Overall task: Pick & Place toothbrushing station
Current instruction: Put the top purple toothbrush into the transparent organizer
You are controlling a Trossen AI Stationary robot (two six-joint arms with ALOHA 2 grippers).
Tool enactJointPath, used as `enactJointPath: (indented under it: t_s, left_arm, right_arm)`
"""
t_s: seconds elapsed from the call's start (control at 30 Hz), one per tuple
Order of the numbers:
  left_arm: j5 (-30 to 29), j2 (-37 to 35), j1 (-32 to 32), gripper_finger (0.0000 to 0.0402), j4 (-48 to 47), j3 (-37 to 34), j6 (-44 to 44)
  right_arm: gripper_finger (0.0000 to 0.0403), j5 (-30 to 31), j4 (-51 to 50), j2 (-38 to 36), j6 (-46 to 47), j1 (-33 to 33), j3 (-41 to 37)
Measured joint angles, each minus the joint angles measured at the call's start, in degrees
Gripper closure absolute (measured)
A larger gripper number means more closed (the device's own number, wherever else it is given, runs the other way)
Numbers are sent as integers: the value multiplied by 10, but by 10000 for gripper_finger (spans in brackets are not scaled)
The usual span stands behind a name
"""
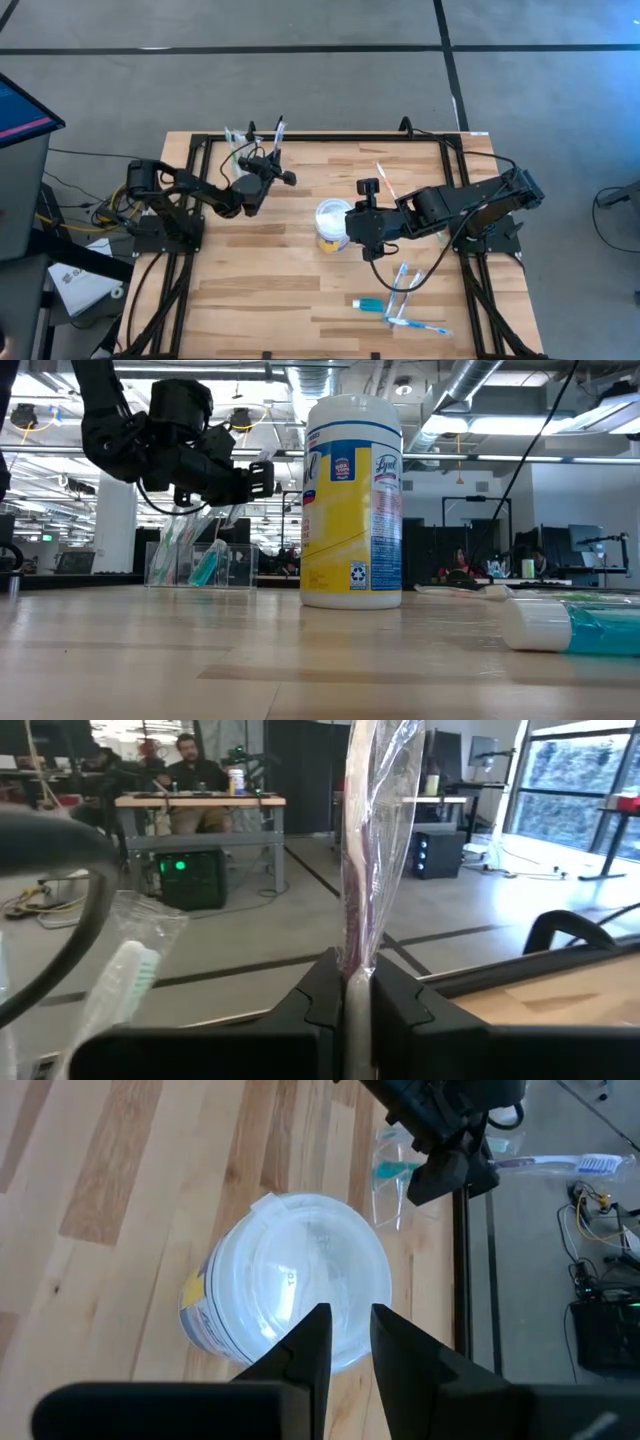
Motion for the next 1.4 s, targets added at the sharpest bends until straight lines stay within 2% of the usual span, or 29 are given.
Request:
enactJointPath:
  t_s: [0.47, 0.6, 0.8, 1.4]
  left_arm:
    - [18, 22, 15, 388, 4, 10, -18]
    - [21, 43, 15, 388, 2, 30, -1]
    - [-7, 78, 21, 388, 3, 53, 39]
    - [19, 103, 41, 387, 2, 53, 4]
  right_arm:
    - [339, 0, -1, 0, 0, 0, 0]
    - [339, 0, 0, 0, -3, 0, 0]
    - [339, -1, -4, 1, -3, 0, 0]
    - [339, -2, 8, 2, -10, 0, -27]
